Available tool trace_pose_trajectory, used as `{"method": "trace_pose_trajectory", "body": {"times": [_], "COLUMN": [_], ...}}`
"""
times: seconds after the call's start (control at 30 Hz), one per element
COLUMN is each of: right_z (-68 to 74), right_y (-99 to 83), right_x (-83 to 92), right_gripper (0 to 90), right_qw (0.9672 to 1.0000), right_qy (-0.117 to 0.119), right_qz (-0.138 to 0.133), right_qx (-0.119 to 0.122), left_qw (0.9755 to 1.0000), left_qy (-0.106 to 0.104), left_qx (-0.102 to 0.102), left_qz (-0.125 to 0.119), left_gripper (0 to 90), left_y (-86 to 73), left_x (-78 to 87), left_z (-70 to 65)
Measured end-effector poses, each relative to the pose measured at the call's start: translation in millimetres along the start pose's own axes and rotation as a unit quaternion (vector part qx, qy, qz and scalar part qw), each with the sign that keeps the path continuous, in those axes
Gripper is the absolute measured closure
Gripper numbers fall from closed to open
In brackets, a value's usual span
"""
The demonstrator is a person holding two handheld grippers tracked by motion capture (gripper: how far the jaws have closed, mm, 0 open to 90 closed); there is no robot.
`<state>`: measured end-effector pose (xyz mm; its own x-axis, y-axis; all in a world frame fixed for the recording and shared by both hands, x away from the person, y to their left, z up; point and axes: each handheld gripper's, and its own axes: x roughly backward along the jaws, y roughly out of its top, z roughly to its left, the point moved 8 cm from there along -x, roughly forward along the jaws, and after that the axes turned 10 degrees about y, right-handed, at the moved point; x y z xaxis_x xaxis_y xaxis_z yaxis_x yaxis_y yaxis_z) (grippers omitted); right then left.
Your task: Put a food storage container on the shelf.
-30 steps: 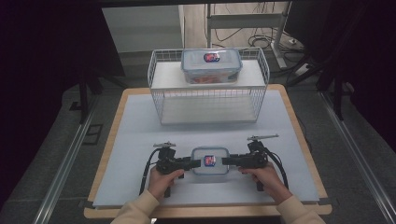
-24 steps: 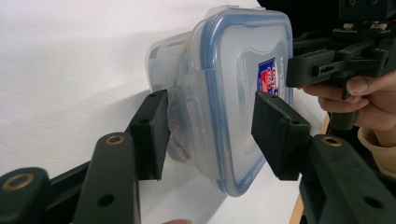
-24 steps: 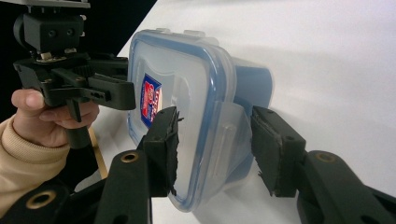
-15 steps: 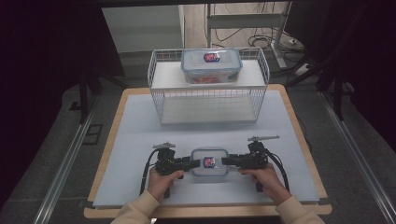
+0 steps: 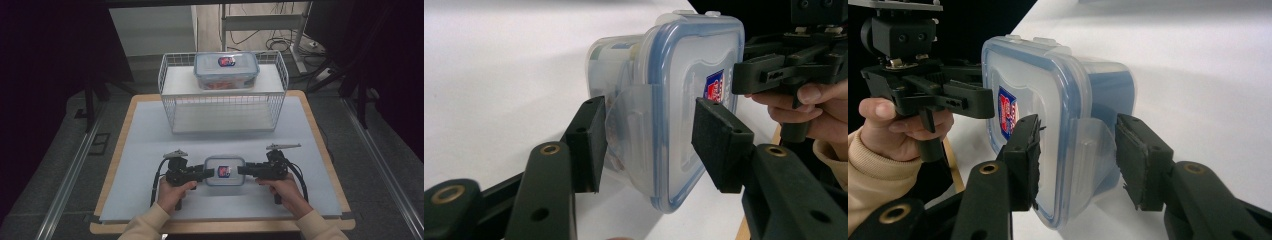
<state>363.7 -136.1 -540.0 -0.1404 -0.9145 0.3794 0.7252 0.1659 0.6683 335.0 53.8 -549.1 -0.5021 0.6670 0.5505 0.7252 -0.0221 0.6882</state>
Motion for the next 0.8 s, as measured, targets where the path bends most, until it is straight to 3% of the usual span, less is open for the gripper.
{"method": "trace_pose_trajectory", "body": {"times": [0.4, 0.8], "right_z": [5.0, 20.3], "right_y": [17.8, 56.2], "right_x": [5.8, 13.1], "right_gripper": [53.5, 53.5], "right_qw": [0.9998, 0.9985], "right_qy": [-0.004, -0.006], "right_qz": [-0.011, -0.023], "right_qx": [0.017, 0.050], "left_qw": [0.9999, 0.9989], "left_qy": [-0.002, -0.001], "left_qx": [-0.012, -0.028], "left_qz": [-0.012, -0.037], "left_gripper": [50.0, 50.1], "left_y": [20.3, 57.4], "left_x": [4.3, 20.6], "left_z": [-2.8, -9.3]}}
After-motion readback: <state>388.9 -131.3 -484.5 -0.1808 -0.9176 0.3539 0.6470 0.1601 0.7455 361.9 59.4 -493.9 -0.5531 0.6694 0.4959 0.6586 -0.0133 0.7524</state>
